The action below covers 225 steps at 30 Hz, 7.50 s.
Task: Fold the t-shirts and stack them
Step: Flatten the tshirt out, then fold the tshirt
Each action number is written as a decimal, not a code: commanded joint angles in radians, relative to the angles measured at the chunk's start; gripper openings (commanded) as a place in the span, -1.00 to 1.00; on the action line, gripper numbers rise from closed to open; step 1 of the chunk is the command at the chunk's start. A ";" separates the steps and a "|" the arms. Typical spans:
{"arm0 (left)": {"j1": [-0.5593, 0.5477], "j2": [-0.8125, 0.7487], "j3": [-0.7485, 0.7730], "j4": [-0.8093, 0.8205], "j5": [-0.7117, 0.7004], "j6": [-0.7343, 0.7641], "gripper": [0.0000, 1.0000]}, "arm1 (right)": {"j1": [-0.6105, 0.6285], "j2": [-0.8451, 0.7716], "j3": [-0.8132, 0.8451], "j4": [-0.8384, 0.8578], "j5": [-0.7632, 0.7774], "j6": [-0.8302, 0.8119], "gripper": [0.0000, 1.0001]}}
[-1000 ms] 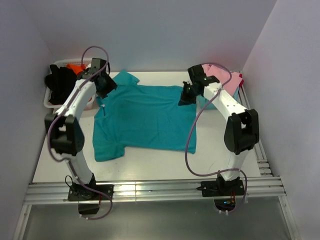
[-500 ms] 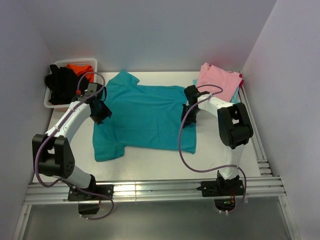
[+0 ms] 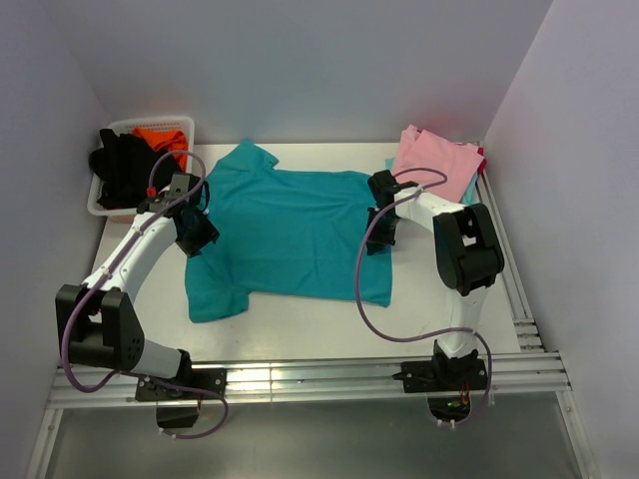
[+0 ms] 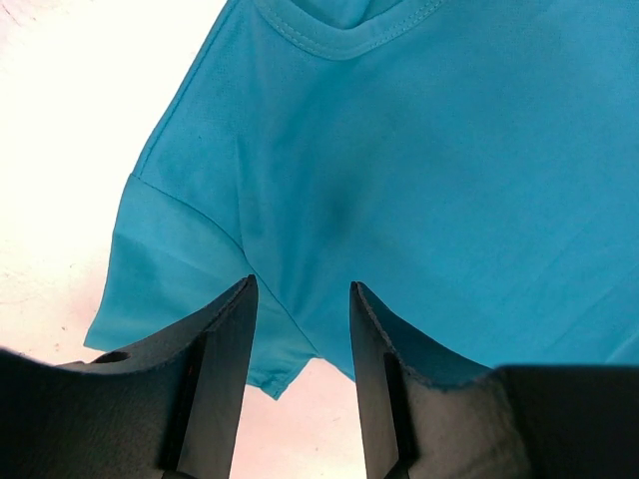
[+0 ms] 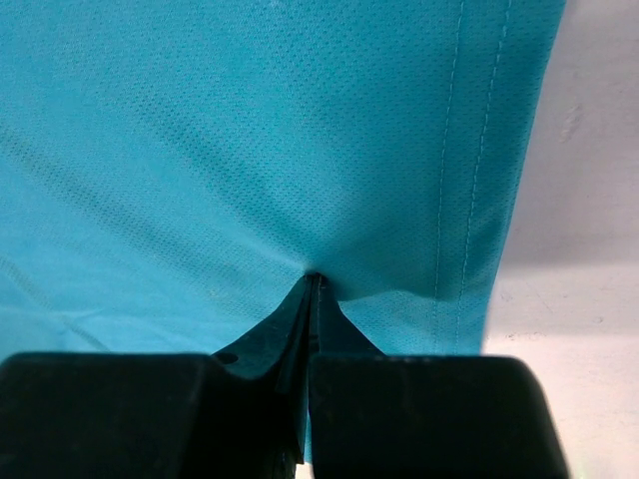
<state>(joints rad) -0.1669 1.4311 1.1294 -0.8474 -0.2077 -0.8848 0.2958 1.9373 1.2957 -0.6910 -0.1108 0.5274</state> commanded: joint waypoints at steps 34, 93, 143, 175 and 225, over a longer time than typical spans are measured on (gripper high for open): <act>0.018 -0.331 -0.267 -0.228 0.178 -0.101 -0.21 | -0.009 -0.397 0.348 -0.430 0.180 0.028 0.66; -0.183 -0.146 -0.254 -0.120 0.030 -0.281 -0.99 | -0.004 -0.612 -0.477 -0.098 0.056 0.098 0.50; -0.172 -0.075 -0.194 -0.120 0.037 -0.166 -0.99 | -0.046 -0.460 -0.529 0.021 0.171 0.166 0.18; -0.131 -0.113 -0.068 -0.260 0.139 -0.105 -0.99 | -0.044 -0.592 -0.394 -0.235 0.169 0.129 -1.00; 0.106 0.229 0.281 -0.078 0.142 0.055 0.97 | -0.130 -0.193 0.200 -0.407 0.312 0.072 0.91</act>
<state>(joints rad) -0.0505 1.7294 1.5383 -0.9627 -0.0597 -0.8261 0.1673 1.7840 1.5959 -1.1435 0.2054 0.5934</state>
